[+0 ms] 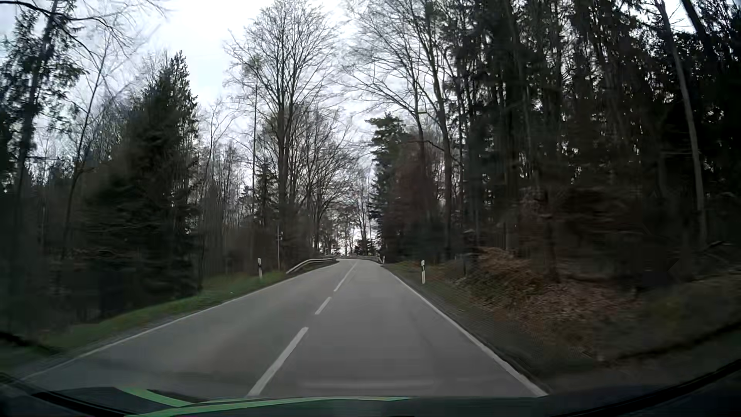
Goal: Follow the waypoints while adhering to traffic rules and regulations
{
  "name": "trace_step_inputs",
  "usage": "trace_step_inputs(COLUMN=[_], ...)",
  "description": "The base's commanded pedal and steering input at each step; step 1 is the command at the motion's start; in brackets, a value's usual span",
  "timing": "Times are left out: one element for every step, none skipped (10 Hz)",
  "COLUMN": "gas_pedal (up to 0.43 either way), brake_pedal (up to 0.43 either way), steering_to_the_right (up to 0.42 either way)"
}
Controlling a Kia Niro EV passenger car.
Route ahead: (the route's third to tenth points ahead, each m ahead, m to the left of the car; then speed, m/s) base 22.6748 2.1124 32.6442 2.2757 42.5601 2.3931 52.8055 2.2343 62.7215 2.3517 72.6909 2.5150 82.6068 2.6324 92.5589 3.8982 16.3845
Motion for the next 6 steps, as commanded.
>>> trace_step_inputs(gas_pedal=[0.240,0.240,0.228,0.220,0.209,0.197], brake_pedal=[0.000,0.000,0.000,0.000,0.000,0.000], steering_to_the_right=[0.003,0.003,0.003,0.002,0.002,0.002])
